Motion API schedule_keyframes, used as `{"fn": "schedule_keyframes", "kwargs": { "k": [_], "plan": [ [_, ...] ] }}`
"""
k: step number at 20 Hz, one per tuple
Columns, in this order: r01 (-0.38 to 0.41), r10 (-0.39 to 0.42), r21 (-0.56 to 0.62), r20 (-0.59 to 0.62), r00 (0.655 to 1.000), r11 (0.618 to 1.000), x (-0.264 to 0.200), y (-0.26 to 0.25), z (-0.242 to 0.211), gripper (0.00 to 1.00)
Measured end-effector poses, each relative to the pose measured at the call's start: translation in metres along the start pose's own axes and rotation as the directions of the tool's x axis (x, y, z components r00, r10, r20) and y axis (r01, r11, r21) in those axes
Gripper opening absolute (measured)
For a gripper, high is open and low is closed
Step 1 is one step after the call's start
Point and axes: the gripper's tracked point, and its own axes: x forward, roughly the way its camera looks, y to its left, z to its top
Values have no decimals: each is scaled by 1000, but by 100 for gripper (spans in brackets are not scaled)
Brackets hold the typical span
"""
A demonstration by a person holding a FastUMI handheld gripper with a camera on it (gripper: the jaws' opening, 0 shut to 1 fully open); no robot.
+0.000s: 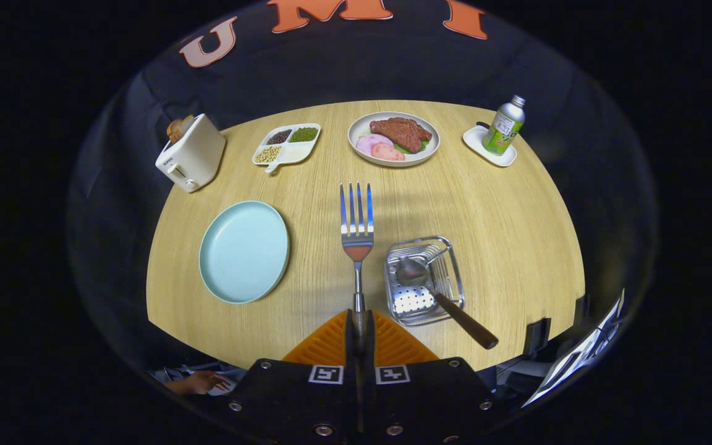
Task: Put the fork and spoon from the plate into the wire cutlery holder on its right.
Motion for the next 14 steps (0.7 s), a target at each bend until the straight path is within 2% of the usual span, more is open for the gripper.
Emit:
{"fn": "schedule_keyframes", "kwargs": {
  "k": [5,9,14],
  "plan": [
    [18,-17,15,-71,997,1000,7,-30,-24,5],
    [-2,5,20,-137,991,1000,8,-34,-38,5],
    [14,-22,-43,-176,984,999,11,-40,-42,7]
  ]
}}
